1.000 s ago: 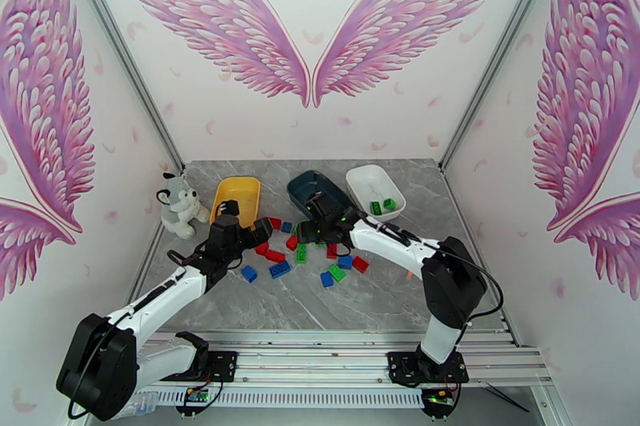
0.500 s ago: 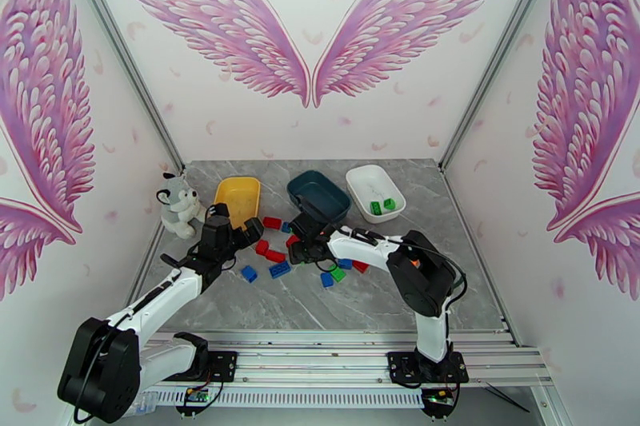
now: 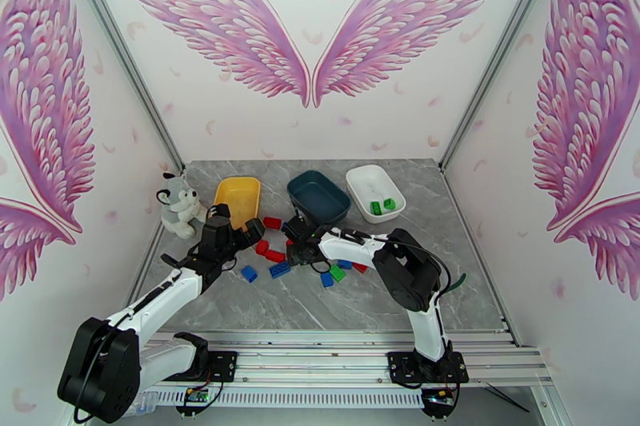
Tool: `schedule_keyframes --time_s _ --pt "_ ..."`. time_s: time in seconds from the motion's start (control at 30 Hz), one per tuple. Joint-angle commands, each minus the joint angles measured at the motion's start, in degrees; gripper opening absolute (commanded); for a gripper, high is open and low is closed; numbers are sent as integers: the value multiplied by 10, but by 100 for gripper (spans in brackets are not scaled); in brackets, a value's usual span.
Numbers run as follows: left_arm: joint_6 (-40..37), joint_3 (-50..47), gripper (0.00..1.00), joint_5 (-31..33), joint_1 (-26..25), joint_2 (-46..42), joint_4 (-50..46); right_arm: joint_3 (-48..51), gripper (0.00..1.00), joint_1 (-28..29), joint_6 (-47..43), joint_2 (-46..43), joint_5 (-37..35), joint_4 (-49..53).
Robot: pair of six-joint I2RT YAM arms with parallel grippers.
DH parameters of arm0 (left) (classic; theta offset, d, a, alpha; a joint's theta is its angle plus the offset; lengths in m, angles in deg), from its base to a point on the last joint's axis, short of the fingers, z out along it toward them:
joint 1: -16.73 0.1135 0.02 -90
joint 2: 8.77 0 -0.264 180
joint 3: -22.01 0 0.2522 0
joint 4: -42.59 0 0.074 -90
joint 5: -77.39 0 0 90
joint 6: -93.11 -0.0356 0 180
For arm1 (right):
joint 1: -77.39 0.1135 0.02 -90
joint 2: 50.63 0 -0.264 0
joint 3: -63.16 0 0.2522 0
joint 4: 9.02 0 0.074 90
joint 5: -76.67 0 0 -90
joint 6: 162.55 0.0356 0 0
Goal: Sort the legos into containers by color
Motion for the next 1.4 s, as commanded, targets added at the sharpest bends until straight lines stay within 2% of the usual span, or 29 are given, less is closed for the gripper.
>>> schedule_keyframes --time_s 0.0,0.23,0.43,0.57,0.7,0.8,0.93,1.1,1.37 --pt "5 -5 99 -19 1 10 19 -11 45 2 -3 -1 -32 14" --pt "2 9 99 -48 -22 50 40 9 35 -8 -12 -52 -37 20" --pt "-27 39 99 -52 -75 69 40 41 31 -50 -23 -124 -45 24" --pt "-42 55 99 -56 -106 87 44 54 31 -100 -30 -170 -57 34" --pt "-49 70 99 -77 -129 108 54 52 31 -169 -38 -204 -101 45" --pt "-64 90 99 -82 -157 128 50 47 33 -228 -37 -219 -96 33" --pt "-87 113 99 -70 -198 148 42 9 33 -295 -30 -200 -78 33" --pt "-107 136 99 -68 -234 168 34 -81 33 -351 -30 -123 -57 66" --pt "-127 157 99 -57 -264 190 22 -211 34 -378 -42 -10 -59 134"
